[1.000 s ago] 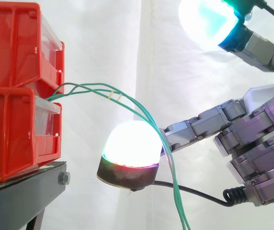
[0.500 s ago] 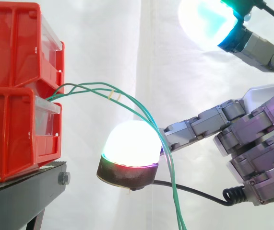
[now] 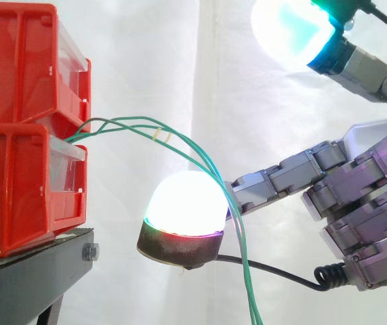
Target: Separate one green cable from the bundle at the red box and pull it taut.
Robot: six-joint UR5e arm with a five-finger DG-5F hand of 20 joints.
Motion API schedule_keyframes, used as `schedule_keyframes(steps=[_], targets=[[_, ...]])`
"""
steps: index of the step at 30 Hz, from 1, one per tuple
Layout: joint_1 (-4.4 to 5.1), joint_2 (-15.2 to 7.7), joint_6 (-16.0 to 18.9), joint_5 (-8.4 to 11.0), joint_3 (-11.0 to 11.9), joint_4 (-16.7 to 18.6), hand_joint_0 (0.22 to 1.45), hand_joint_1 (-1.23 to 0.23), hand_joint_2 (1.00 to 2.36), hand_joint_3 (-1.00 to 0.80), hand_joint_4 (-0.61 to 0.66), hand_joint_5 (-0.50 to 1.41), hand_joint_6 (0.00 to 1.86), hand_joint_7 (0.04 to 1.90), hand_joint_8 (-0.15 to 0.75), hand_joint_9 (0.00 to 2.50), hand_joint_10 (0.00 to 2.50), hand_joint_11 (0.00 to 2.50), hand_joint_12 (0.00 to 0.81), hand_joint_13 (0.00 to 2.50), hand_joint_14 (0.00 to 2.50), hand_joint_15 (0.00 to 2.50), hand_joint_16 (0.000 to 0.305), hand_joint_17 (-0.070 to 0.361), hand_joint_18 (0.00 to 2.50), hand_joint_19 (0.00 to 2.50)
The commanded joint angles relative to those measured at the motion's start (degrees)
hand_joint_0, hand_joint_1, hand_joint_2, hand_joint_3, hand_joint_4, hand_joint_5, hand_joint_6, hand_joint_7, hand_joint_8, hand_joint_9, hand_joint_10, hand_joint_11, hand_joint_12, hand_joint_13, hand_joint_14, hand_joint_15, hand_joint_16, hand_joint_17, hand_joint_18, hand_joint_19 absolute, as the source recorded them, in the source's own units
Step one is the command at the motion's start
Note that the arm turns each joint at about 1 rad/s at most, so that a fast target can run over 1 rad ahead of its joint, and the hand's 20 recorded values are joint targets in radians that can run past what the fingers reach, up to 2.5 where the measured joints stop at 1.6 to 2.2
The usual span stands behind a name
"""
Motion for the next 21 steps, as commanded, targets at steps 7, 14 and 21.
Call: schedule_keyframes(steps=[7, 14, 21], targets=[[0.00, 0.00, 0.18, 0.01, -0.06, -0.19, 0.44, -0.37, 1.00, -0.50, 0.21, -0.04, 0.50, 0.65, 0.267, 2.22, 0.02, 1.67, 0.363, 2.22, 0.01, 1.53, 0.077, 0.173, 2.50, 0.82], [0.00, 0.00, -0.09, 0.10, 0.03, -0.19, 0.50, -0.37, 1.00, -0.50, 0.20, 0.05, 0.50, 0.80, 0.213, 2.12, 0.03, 1.41, 0.330, 2.11, 0.01, 1.54, 0.067, 0.152, 2.35, 0.88], [0.00, 0.00, -0.09, 0.01, -0.06, -0.10, 0.62, -0.50, 1.00, -0.50, 0.23, 0.09, 0.50, 0.95, 0.171, 2.13, 0.03, 1.15, 0.302, 2.11, 0.01, 1.52, 0.059, 0.132, 2.29, 0.95]])
